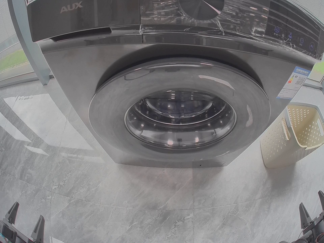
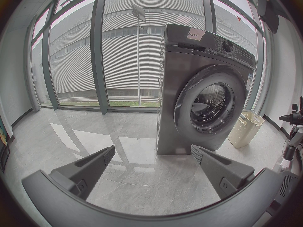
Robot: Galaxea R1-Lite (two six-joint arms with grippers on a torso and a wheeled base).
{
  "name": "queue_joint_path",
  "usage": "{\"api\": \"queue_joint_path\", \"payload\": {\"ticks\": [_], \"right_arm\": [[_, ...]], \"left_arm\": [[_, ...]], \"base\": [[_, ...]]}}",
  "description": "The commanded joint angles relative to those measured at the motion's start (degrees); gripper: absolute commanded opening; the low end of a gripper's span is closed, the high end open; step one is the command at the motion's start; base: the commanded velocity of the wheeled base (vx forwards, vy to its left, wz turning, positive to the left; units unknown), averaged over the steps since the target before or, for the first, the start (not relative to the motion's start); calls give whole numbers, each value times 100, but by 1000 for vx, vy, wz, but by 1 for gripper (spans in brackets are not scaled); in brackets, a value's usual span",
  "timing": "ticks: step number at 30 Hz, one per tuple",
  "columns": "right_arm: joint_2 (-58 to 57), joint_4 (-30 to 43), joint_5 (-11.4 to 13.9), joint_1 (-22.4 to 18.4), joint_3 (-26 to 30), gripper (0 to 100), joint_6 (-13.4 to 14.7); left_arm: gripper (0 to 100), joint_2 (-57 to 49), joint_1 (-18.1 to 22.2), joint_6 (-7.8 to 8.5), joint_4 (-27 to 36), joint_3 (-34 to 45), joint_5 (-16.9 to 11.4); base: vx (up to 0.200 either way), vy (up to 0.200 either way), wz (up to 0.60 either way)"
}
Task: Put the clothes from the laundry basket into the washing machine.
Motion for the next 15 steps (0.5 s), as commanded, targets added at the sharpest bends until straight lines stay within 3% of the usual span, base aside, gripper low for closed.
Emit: {"api": "queue_joint_path", "payload": {"ticks": [1,10,15], "right_arm": [[-79,-9,-3,-2,101,100,-65],[-79,-9,-3,-2,101,100,-74],[-79,-9,-3,-2,101,100,-48]], "left_arm": [[100,-84,0,-4,0,101,-1],[100,-84,9,-65,0,101,16],[100,-93,18,-4,-9,101,25]], "base": [[0,0,0],[0,0,0],[0,0,0]]}}
